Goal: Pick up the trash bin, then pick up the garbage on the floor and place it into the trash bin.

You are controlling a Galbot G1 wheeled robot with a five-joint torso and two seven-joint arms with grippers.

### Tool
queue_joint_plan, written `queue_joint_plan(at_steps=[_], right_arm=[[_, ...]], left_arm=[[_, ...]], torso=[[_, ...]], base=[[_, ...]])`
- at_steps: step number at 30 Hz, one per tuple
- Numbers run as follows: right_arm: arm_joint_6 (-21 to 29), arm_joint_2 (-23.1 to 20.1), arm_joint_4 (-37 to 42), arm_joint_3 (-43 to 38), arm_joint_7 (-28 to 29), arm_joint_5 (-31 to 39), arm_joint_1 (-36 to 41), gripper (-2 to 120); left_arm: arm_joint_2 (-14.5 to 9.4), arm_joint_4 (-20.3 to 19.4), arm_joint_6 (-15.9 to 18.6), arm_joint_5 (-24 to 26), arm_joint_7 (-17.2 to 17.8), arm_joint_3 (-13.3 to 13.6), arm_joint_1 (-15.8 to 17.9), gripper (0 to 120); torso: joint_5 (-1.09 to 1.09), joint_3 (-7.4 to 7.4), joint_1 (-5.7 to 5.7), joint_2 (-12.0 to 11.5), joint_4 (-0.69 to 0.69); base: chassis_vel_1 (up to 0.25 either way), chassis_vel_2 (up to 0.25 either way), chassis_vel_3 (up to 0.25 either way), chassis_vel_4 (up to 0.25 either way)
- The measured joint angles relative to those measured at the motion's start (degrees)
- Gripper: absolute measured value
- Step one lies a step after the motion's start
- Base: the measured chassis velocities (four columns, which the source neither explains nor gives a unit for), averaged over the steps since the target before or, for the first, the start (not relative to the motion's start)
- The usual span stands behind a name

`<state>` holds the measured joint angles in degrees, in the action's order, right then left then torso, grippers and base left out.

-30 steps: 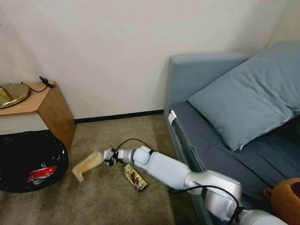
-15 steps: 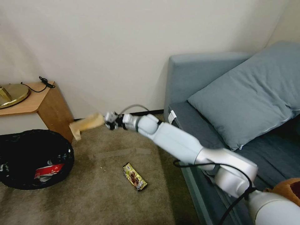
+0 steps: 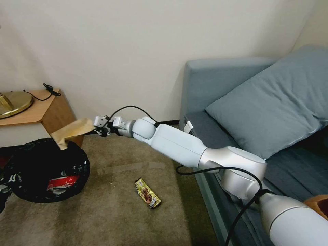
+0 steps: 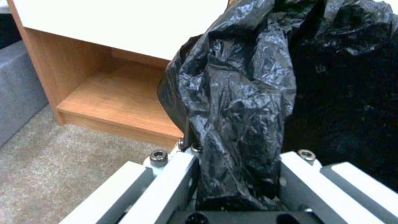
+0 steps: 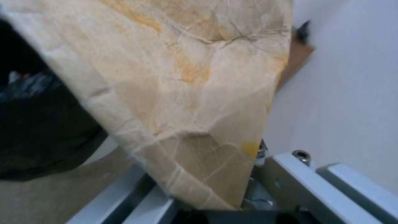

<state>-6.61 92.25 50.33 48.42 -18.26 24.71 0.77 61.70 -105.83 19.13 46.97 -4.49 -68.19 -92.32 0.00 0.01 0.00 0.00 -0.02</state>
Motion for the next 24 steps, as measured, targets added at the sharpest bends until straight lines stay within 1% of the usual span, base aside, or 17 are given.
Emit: queue_joint_plan(at_steps=[1,4,11,16,18,21,24], right_arm=[[0.4,0.0,0.2,1.7,0.8,0.9,0.3,0],[0.6,0.0,1.0,3.6,1.6,1.9,0.6,0],[0.6,0.0,1.7,3.8,1.8,2.4,0.5,0],[0.6,-0.1,2.4,4.3,2.0,2.7,-0.1,0],[0.6,-0.1,3.2,4.7,2.3,3.0,-0.7,0],[0.7,-0.1,3.5,4.9,2.4,3.2,-0.9,0],[0.8,-0.1,4.3,5.3,2.5,3.4,-1.4,0]], left_arm=[[0.0,-0.1,0.0,0.0,0.0,0.2,0.0,4],[0.2,-0.3,0.1,-0.3,0.0,0.8,0.4,4],[0.6,-0.2,0.6,-1.4,0.2,2.0,1.6,4],[1.0,-1.2,1.1,-1.7,0.5,2.7,1.9,4],[1.3,-1.8,1.7,-2.1,1.0,3.7,2.5,4],[1.4,-1.9,1.8,-2.3,1.1,4.3,2.9,4],[2.0,-1.7,2.2,-3.2,1.5,6.2,4.3,4]], torso=[[0.00,-0.01,0.00,0.0,0.03],[0.00,0.00,0.00,0.0,0.03],[0.00,0.00,0.00,0.0,0.01],[0.00,0.00,0.00,0.0,0.02],[0.00,-0.01,0.00,0.0,0.02],[0.00,-0.01,0.00,0.0,0.02],[0.00,0.00,0.00,0.0,0.01]], base=[[0.000,0.000,0.000,0.000],[0.000,0.000,0.000,0.000],[0.000,0.000,0.000,0.000],[0.000,0.000,0.000,0.000],[0.000,0.000,0.000,0.000],[0.000,0.000,0.000,0.000],[0.000,0.000,0.000,0.000]])
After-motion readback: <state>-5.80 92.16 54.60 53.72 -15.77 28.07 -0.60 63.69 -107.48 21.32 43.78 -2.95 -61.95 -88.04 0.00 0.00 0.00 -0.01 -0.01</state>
